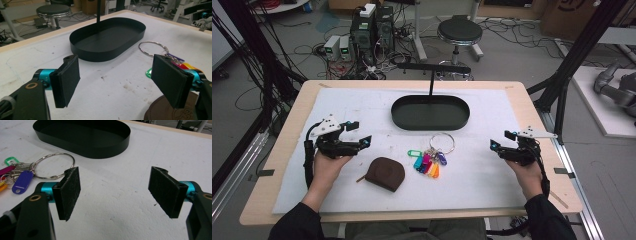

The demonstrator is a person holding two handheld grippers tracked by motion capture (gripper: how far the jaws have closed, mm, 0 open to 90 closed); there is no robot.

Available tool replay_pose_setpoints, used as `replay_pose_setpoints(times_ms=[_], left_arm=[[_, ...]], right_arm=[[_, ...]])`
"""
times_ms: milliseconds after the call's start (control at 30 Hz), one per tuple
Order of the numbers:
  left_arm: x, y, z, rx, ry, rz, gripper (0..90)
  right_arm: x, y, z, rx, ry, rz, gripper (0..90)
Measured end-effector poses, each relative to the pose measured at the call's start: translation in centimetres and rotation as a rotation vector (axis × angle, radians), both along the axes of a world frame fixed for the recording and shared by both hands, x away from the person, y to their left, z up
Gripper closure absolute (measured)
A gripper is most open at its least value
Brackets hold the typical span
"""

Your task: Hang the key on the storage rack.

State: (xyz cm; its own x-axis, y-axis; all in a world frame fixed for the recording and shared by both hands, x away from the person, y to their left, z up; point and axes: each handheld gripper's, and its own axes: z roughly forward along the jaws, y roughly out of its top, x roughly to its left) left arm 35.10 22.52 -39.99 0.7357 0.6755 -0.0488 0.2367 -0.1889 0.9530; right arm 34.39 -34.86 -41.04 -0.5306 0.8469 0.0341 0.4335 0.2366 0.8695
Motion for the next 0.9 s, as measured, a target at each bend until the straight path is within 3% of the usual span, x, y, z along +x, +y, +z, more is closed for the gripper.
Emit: replay_pose_setpoints(times_ms=[400, 900], left_arm=[[0.2, 0.1, 0.3, -0.016, -0.012, 0.029, 23.1], [0.1, -0.1, 0.3, -0.013, -0.002, 0.020, 23.1]], right_arm=[[0.1, -0.2, -0.3, 0.016, 0.017, -0.005, 26.1], [1.0, 3.3, -0.9, 0.034, 0.059, 0.039, 41.3]])
